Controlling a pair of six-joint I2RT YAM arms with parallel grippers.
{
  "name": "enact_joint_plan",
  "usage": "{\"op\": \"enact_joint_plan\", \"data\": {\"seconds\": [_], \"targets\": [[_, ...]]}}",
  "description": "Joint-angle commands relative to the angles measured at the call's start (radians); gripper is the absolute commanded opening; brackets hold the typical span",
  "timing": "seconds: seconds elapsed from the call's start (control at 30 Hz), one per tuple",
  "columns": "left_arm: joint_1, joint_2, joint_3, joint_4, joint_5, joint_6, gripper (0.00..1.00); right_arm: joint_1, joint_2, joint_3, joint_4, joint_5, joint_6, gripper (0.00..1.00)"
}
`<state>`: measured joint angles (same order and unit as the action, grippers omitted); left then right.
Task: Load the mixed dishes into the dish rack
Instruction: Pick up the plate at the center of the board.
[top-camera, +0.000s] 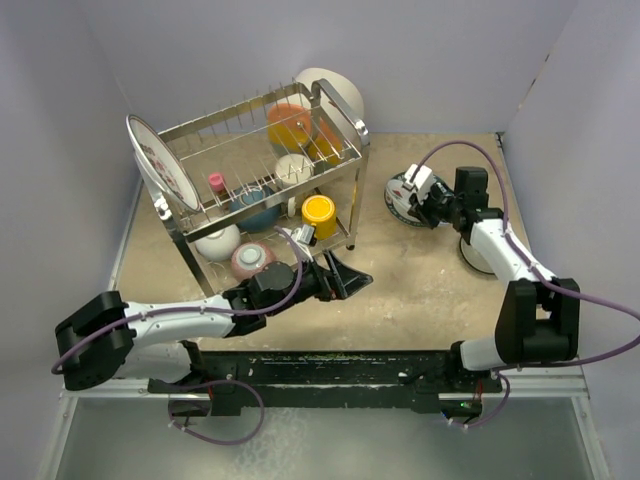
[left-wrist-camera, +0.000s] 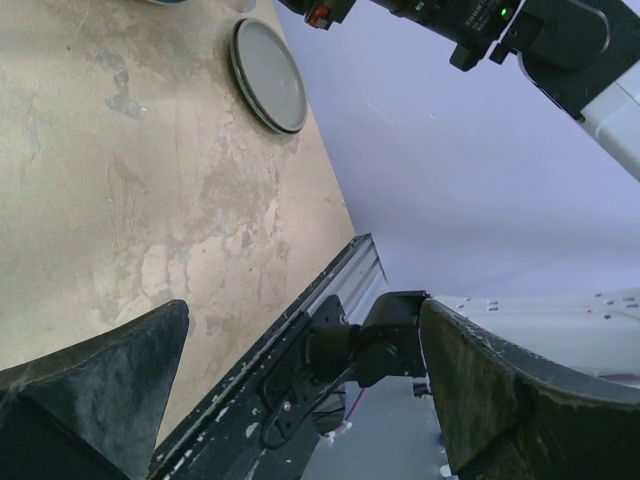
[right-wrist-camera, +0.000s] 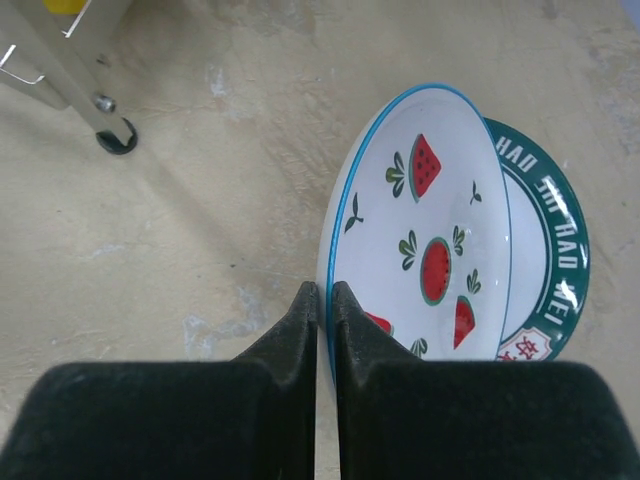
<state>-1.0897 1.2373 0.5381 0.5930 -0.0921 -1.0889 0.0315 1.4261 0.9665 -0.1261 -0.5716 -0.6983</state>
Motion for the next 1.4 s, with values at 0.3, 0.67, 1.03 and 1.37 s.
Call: {"op": "enact_joint_plan", "data": {"seconds": [0.3,0.67,1.03,1.37], "targets": [[-0.009,0.03,0.119,-0.179,-0.096,-0.243,0.99,-0.018,-0.14,0.007,-0.025,-0.167,-0.022,0.0],[-0.014,0.075,0.126,-0.186,-0.126,-0.312,0.99,-0.018,-0.252,-0.09,-0.16,-0.161,-0.157,0.0],[-0.029,0.114,0.128,-0.19,-0.164,-0.383,0.99,-0.018,-0.337,-0.155,-0.277,-0.229,-0.335,0.0],[-0.073,0.209,0.132,-0.141,-0.262,-0.472,0.97,-0.018,-0.342,-0.172,-0.415,-0.314,-0.527,0.0]]}}
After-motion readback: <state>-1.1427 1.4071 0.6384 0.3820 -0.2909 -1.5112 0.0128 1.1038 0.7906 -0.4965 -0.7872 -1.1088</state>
